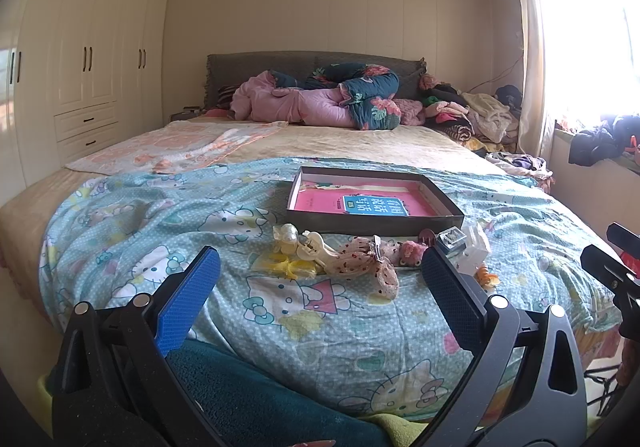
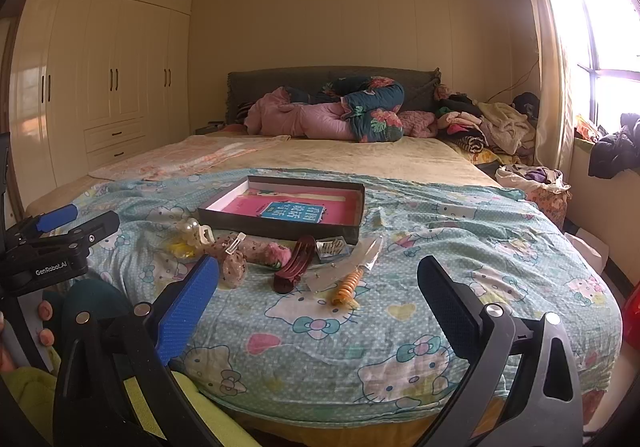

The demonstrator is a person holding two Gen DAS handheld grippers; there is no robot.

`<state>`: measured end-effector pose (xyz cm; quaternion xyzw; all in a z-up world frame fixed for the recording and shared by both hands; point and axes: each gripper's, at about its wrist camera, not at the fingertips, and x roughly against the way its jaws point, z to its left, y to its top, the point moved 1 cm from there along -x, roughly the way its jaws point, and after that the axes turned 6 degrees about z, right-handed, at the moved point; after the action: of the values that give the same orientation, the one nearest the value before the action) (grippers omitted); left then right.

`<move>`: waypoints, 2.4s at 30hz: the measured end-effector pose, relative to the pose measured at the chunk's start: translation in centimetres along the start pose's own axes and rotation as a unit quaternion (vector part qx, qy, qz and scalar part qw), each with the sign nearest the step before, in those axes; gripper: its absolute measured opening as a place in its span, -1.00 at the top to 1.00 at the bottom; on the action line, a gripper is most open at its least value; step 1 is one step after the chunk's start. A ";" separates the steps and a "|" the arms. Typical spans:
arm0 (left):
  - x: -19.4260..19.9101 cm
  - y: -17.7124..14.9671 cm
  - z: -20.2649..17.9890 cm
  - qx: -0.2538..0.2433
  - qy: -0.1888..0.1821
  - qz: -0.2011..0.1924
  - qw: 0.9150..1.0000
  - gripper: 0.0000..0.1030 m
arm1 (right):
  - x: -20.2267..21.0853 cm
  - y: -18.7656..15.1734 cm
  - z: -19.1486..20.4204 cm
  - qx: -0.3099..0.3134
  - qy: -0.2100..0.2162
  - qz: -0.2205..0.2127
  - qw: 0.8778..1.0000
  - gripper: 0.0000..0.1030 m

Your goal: Organize jewelry

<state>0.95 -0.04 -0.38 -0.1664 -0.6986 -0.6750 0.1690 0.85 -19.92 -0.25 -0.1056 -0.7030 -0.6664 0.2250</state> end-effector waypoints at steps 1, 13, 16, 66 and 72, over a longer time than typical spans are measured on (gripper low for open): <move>0.0 0.0 0.0 0.000 0.000 0.000 1.000 -0.79 | -0.1 0.0 0.0 0.000 0.000 0.000 1.000 -0.88; 0.0 0.0 0.0 0.000 0.000 -0.001 1.000 -0.79 | 0.0 0.0 0.0 0.001 0.000 -0.001 1.000 -0.88; 0.0 0.0 0.0 0.000 0.000 -0.001 1.000 -0.79 | 0.0 0.0 0.0 0.001 0.000 -0.001 1.000 -0.88; -3.7 0.2 5.1 0.059 0.035 0.065 0.996 -0.79 | -4.8 1.8 2.1 0.032 0.054 0.044 0.997 -0.88; -5.6 0.6 6.2 0.068 0.027 0.088 0.993 -0.79 | -8.4 2.4 3.0 0.032 0.085 0.078 0.993 -0.88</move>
<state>6.08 6.15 -2.65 -0.1972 -0.7207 -0.6127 0.2575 8.81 -15.47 -1.97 -0.0956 -0.6923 -0.6304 0.3380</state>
